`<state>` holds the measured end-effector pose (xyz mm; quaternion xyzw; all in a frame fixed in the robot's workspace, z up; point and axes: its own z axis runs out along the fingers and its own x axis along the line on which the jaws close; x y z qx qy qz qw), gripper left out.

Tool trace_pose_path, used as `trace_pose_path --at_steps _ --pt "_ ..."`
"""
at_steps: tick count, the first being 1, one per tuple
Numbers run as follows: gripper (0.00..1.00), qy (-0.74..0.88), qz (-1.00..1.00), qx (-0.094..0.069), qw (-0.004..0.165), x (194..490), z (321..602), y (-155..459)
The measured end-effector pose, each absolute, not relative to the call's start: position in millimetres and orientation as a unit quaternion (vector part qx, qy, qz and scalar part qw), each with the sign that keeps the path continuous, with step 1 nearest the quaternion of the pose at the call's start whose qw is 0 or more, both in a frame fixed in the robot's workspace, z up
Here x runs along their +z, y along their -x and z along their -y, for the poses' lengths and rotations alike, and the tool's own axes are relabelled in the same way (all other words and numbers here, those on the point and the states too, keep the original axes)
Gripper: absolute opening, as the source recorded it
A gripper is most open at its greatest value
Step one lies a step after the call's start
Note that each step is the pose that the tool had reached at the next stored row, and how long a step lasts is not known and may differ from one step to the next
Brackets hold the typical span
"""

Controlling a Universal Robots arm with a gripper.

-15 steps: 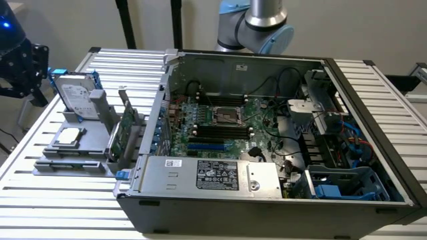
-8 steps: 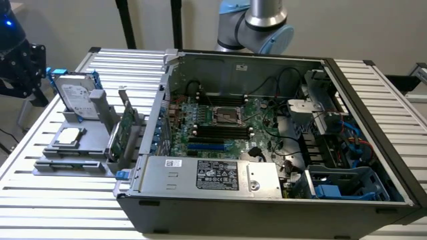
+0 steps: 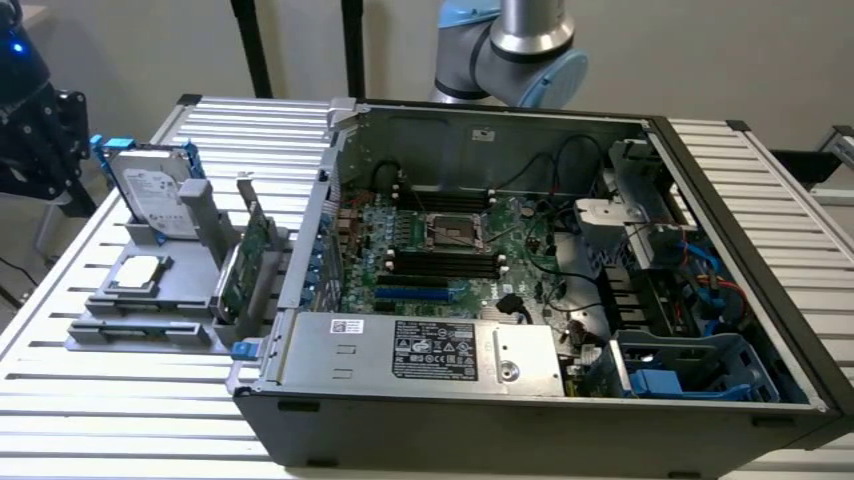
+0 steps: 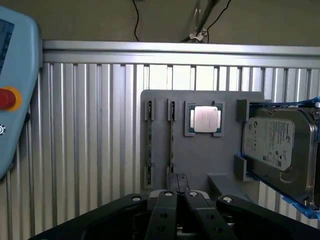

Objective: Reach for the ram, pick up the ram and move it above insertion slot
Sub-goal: 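Pick up the ram and move it above insertion slot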

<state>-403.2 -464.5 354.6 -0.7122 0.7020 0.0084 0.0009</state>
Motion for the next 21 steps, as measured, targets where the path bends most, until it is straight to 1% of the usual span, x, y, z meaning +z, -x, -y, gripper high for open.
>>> trace_pose_path --at_steps 13,14,15,18,19,20,21 --pt "0.12 0.722 -0.692 0.009 0.001 352.6 475.5 398.2" --pt "0.18 0.722 -0.692 0.009 0.001 352.2 476.5 398.2" --pt "0.18 0.722 -0.692 0.009 0.001 351.8 477.3 398.2" --pt "0.36 0.722 -0.692 0.009 0.002 350.0 479.2 398.1" --pt "0.36 0.722 -0.692 0.009 0.002 349.0 479.8 398.1" --pt "0.42 0.722 -0.692 0.010 0.002 347.4 480.3 398.2" --pt "0.42 0.722 -0.692 0.010 0.002 345.6 480.7 398.2"
